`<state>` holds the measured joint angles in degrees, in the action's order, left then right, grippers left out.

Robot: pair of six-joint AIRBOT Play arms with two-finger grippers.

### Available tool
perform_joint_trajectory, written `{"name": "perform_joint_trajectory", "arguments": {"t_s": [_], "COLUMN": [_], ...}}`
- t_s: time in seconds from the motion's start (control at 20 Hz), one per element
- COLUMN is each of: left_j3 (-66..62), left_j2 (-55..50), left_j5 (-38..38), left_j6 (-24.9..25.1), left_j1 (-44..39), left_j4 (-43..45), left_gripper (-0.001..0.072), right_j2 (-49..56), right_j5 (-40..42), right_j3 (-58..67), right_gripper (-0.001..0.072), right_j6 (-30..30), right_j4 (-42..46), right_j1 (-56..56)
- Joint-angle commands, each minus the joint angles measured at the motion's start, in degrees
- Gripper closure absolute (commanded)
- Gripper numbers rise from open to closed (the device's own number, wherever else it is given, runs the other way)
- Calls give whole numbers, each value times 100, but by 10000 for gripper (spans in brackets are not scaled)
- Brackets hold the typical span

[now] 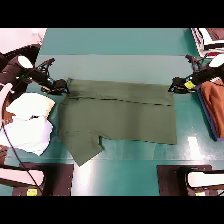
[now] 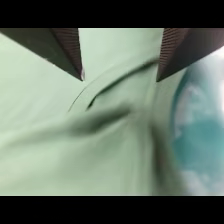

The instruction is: Fold the shirts.

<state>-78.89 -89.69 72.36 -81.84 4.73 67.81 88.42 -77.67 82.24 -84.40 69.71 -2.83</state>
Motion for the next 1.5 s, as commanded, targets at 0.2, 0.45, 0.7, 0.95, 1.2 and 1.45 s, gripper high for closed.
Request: {"name": "perform_joint_trajectory", "arguments": {"t_s": [0.2,0.45,0.7,0.95,1.2,1.45], "left_j3": [3169,5182,5842,5995,5617,4868], "left_j2": [2942,4385,4435,4435,4476,4476], "left_j5": [208,66,-682,-1040,-654,-428], "left_j6": [-431,-986,-962,-898,-461,-205], "left_j1": [7,7,4,-22,-24,-24], "left_j4": [527,339,-579,-1027,-1069,-1075], "left_gripper": [165,165,165,315,680,679], "right_j2": [-1718,-2485,-2599,-2601,-2603,-2612], "right_j5": [-177,269,223,236,-667,-1047], "right_j3": [-1355,-2072,-2127,-2127,-2361,-3978], "right_gripper": [334,334,334,334,334,223], "right_j6": [264,262,262,262,262,260], "right_j4": [-284,-284,-323,-575,-496,-356], "right_j1": [-7,-7,-7,-7,647,2009]}}
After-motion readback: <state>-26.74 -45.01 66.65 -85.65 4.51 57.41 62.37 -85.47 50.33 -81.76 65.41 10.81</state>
